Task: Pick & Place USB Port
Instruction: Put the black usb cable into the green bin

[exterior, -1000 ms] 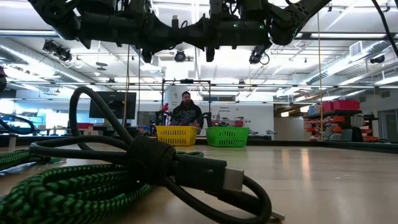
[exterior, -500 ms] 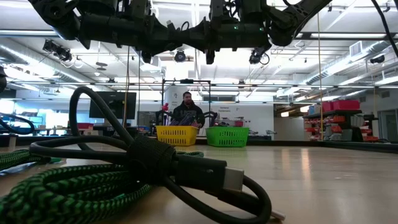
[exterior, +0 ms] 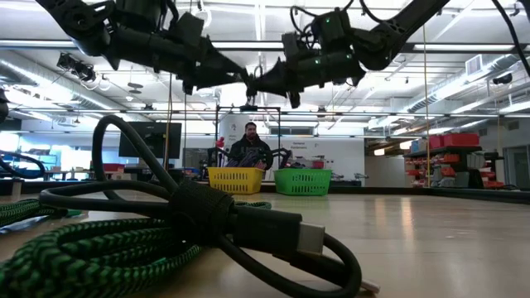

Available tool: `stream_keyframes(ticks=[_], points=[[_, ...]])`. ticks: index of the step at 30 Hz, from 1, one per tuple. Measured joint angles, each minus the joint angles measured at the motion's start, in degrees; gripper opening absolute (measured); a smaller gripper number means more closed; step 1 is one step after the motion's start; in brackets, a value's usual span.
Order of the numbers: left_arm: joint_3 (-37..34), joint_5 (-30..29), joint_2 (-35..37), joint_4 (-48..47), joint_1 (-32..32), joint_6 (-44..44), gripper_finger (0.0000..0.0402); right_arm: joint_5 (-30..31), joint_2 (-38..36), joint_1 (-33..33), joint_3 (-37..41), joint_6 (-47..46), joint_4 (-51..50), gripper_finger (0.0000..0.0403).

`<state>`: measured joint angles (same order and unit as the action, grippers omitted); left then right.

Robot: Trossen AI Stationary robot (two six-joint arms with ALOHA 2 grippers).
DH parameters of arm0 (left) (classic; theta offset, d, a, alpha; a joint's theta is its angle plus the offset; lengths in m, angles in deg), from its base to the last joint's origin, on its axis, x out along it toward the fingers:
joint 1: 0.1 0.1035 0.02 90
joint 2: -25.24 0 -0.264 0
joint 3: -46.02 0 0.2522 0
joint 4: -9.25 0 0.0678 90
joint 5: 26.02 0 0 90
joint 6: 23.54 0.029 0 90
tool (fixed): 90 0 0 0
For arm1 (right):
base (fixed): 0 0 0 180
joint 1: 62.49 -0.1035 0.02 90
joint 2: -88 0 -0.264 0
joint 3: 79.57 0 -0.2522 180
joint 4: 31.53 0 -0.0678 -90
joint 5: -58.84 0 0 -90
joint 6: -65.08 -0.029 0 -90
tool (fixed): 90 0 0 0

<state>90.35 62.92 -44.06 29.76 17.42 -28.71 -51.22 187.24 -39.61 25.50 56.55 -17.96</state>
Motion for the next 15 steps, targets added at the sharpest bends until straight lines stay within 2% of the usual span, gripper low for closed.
stream_keyframes(ticks=[5, 15], points=[[0.0, -0.9, -0.02, -4.24, 2.54, -0.25, 0.0216, 0.92, 0.0, 4.02, 0.0, 0.25, -5.42, 0.0001], [0.0, -0.27, -0.02, -10.56, 2.65, -2.05, 0.0211, 11.77, 0.0, 12.31, 0.0, 1.55, -19.0, 0.0001]])
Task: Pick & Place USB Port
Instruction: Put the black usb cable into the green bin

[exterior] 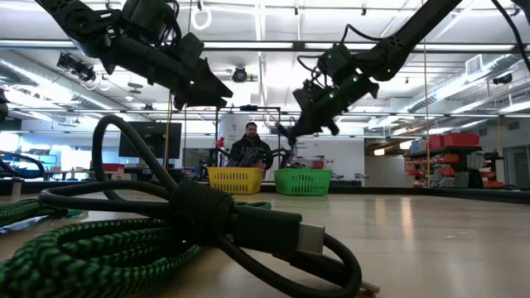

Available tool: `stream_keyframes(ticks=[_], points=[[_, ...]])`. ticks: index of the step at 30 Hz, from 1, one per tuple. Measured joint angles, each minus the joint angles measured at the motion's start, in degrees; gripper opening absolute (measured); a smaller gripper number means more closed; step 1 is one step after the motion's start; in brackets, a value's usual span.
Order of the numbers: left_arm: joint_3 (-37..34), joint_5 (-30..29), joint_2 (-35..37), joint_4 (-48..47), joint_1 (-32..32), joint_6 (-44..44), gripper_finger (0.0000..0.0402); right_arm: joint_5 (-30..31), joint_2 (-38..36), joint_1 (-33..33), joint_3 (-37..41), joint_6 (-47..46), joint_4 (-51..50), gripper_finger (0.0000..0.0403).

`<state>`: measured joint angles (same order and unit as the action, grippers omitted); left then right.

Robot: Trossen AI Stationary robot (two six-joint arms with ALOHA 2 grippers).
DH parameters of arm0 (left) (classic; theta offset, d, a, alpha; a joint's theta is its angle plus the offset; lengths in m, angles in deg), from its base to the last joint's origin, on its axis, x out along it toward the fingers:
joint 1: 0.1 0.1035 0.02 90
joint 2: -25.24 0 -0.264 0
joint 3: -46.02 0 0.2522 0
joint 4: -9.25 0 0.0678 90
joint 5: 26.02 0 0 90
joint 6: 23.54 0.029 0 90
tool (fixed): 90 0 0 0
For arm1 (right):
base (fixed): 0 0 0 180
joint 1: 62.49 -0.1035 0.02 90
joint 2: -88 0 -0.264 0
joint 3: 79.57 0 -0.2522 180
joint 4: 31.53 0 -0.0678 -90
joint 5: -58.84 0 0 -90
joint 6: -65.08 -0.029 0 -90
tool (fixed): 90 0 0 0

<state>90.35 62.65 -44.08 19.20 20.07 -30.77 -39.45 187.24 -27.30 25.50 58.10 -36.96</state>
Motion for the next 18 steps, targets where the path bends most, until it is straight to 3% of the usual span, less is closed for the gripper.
stream_keyframes(ticks=[12, 18], points=[[0.0, 0.07, 0.0, -0.19, -0.21, -0.09, 0.0211, 7.28, 0.0, 3.68, 0.02, -1.68, -10.71, 0.0001], [0.0, 0.07, 0.0, -0.19, -0.21, -0.11, 0.0211, 7.56, 0.0, 3.83, 0.0, -3.04, -15.12, 0.0]])
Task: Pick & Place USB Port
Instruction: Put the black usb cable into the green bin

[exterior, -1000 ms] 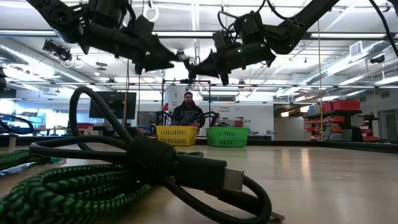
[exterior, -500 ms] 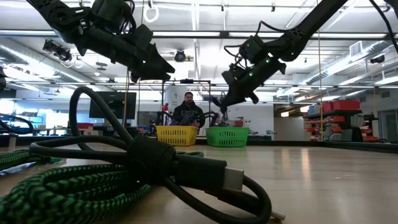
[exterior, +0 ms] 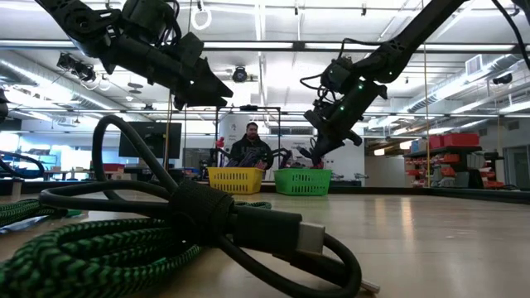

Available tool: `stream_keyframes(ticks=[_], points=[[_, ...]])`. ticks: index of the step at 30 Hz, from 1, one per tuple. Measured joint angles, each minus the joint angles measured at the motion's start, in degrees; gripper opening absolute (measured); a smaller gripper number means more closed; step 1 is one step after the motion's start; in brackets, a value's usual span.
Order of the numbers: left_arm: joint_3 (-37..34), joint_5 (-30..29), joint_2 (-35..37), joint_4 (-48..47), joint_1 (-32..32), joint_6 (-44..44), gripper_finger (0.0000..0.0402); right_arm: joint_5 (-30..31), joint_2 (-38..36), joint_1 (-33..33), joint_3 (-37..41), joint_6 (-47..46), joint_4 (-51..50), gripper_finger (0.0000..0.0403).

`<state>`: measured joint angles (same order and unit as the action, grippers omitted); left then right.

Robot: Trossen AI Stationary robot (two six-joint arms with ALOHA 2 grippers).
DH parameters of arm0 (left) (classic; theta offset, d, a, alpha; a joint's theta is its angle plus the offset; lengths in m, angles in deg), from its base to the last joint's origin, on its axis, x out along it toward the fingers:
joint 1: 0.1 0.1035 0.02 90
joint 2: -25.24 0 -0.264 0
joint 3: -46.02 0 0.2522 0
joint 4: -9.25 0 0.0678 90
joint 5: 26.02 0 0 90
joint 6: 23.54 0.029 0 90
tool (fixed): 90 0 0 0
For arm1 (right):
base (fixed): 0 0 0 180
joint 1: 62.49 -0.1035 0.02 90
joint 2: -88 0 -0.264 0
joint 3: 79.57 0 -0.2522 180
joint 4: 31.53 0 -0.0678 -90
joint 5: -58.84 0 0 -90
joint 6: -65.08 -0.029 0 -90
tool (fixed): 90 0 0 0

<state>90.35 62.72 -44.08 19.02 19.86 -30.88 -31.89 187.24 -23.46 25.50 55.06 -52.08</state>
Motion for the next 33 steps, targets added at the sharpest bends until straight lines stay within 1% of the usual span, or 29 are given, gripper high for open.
stream_keyframes(ticks=[13, 16, 21, 27, 33], points=[[-0.02, 0.0, -0.02, 0.0, 0.0, -1.11, 0.0211, -0.16, 0.0, -0.09, 0.0, -0.24, -0.98, 0.0004], [-0.02, 0.0, -0.02, 0.0, 0.0, -1.11, 0.0211, -0.25, 0.0, -0.09, 0.0, -0.86, -0.96, 0.002], [-0.02, 0.0, -0.02, 0.0, 0.0, -1.11, 0.0211, -0.25, 0.0, -0.11, 0.0, -1.51, -1.11, 0.0059], [-0.04, 0.0, -0.02, 0.0, 0.0, -1.42, 0.0211, -0.18, 0.0, -0.19, 0.0, -0.15, -1.09, 0.0102], [-0.04, 0.0, -0.02, 0.01, 0.0, -1.45, 0.0211, 1.15, 0.0, -0.24, 0.0, 0.01, 0.46, 0.0133]])
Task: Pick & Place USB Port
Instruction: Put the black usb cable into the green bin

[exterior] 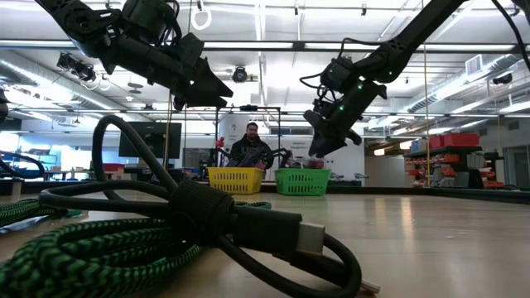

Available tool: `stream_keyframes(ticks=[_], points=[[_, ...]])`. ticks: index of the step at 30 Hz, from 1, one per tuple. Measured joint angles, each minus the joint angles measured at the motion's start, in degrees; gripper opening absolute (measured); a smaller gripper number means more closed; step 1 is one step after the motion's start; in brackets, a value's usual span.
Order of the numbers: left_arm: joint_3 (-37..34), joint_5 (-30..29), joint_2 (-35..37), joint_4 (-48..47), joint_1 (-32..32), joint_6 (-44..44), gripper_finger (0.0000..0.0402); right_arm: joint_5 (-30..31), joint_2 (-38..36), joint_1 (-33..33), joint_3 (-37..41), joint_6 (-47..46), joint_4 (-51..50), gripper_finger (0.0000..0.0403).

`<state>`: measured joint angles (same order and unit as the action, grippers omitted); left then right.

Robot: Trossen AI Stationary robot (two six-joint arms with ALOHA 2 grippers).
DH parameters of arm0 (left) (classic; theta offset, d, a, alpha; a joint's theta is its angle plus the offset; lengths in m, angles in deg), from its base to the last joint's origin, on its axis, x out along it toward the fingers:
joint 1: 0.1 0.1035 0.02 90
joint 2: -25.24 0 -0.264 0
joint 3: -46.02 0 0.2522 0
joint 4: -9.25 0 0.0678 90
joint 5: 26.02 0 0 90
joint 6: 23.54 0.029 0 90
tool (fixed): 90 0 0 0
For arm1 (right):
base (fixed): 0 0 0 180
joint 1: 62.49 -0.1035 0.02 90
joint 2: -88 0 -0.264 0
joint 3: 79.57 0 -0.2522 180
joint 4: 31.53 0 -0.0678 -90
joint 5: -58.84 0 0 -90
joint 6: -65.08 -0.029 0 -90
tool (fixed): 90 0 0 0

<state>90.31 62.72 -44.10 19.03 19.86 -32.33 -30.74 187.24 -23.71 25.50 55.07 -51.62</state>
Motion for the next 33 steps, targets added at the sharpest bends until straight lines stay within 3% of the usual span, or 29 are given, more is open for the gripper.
stream_keyframes(ticks=[10, 16, 20, 28, 33], points=[[0.0, 0.0, 0.0, 0.01, 0.0, -0.01, 0.0211, -0.72, 0.0, -0.05, 0.0, 0.38, 3.47, 0.0151], [0.0, 0.01, 0.0, -1.59, 0.0, -0.01, 0.0211, -20.75, 0.0, -4.57, 0.0, 0.14, 3.12, 0.0151], [-0.02, 0.33, -0.02, -5.33, 0.0, -0.41, 0.0211, -25.56, 0.0, -11.97, 0.0, 2.35, -0.79, 0.015], [-0.04, 12.72, -0.04, -9.15, -2.88, -4.12, 0.0211, -24.85, 0.0, -29.44, 0.0, 2.16, -2.69, 0.015], [-0.04, 11.38, -0.04, -10.02, -6.18, -4.08, 0.0211, -17.93, 0.32, -40.95, 0.0, -0.75, -3.03, 0.015]])
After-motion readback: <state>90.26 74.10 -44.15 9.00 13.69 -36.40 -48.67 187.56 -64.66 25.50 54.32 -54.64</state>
